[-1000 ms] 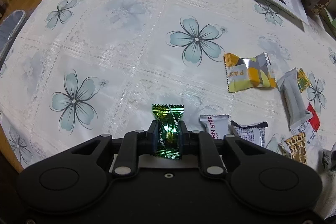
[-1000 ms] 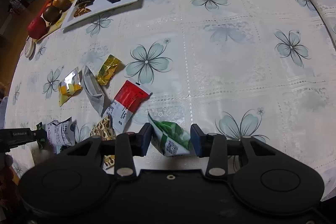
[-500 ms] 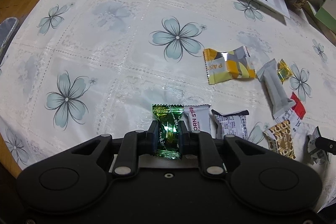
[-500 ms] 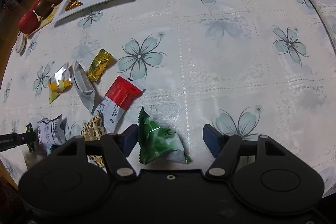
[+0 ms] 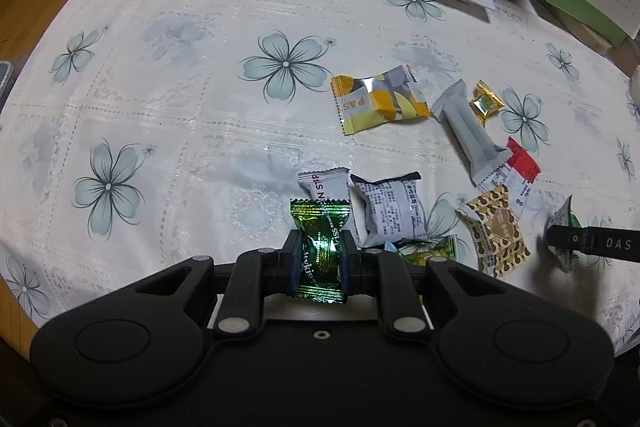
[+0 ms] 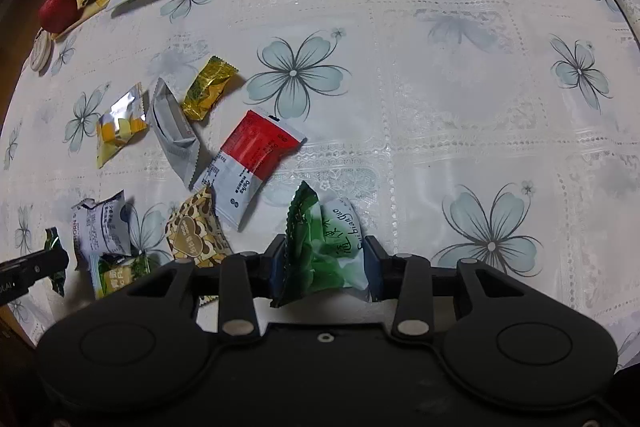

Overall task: Organize snacks
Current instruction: 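Carry both snacks over the gold tray and release them onto it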

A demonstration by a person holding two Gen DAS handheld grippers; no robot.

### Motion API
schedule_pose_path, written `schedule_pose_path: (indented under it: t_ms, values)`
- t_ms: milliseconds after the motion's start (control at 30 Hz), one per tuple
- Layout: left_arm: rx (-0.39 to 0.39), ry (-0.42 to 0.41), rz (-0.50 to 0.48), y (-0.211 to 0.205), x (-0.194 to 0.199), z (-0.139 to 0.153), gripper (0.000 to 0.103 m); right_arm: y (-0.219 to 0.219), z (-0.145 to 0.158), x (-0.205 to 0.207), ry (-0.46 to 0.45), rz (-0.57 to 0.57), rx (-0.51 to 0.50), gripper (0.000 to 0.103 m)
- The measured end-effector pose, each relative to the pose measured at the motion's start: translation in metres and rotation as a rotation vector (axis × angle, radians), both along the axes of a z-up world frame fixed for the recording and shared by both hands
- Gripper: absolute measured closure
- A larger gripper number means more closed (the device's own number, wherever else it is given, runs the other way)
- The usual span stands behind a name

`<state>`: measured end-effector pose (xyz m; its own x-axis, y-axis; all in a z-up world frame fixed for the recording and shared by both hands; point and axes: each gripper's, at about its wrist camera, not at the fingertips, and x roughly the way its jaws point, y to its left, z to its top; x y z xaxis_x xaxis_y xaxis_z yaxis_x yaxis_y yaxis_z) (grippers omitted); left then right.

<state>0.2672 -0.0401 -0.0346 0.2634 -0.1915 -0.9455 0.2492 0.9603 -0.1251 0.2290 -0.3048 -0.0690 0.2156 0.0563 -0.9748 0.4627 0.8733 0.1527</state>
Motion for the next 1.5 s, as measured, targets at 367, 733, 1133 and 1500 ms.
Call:
schedule_pose_path:
  t_ms: [367,733,1133,1500]
  values:
    - [-0.016,-0.088,0.006,0.008,-0.043,0.038,0.079,0.013,0.060,-0.041,-0.163,-0.045,-0.037,0.061]
    - [0.054,-0.120,-0.015,0.010,-0.130,0.054,0.079,0.055,0.108,-0.144,-0.275,-0.157,0.049,0.061]
    - [0.106,-0.125,-0.022,0.011,-0.204,0.044,0.079,0.107,0.104,-0.227,-0.244,-0.118,0.008,0.061]
    - [0.119,-0.140,0.013,0.017,-0.242,0.045,0.078,0.141,0.114,-0.264,-0.295,-0.048,-0.035,0.061]
